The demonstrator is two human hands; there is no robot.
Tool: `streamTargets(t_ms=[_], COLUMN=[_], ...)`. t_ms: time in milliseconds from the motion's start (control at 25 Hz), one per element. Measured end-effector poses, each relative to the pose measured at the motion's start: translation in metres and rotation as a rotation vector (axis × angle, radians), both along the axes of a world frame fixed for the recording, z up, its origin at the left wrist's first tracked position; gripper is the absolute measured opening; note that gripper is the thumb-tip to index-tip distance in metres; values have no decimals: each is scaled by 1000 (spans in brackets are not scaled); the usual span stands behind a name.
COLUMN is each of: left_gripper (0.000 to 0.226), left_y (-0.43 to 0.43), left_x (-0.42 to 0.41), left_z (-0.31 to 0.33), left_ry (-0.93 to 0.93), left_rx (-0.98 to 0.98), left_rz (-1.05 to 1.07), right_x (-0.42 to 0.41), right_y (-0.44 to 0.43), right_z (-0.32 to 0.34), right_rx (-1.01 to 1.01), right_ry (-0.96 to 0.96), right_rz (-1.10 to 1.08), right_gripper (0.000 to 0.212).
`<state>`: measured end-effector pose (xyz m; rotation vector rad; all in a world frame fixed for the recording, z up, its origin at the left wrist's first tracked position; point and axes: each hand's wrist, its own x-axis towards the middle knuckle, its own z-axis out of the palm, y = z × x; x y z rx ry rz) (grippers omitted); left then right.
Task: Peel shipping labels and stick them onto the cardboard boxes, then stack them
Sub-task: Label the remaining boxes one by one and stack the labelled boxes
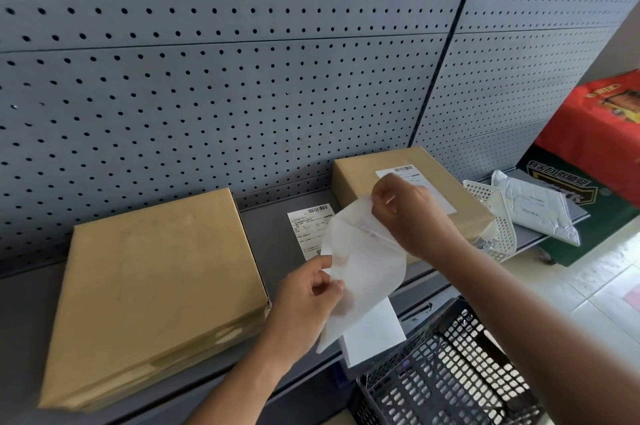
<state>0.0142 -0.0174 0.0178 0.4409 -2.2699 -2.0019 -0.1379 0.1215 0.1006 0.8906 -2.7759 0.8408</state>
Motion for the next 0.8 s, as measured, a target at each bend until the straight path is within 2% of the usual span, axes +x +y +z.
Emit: streamTargets(t_ms=[200, 320, 680, 800], left_gripper=[33, 23, 31, 43], left_y=[3, 4, 1, -1], left_x=[-1, -2, -4, -5], left_z=[-1, 1, 5, 4], left_ry=[-3, 1, -68, -108], left_rx=[-81, -92, -121, -121], left_rz=[-13, 2, -8, -3], right_x=[-38, -57, -82, -88], right_y=[-11, -18, -38, -42], right_z=[27, 37, 67, 79], right_rx=[41, 63, 56, 36], right_ry=[118, 192, 450, 468], right_rz=[-94, -100, -153, -201], right_gripper=[14, 14, 9, 9])
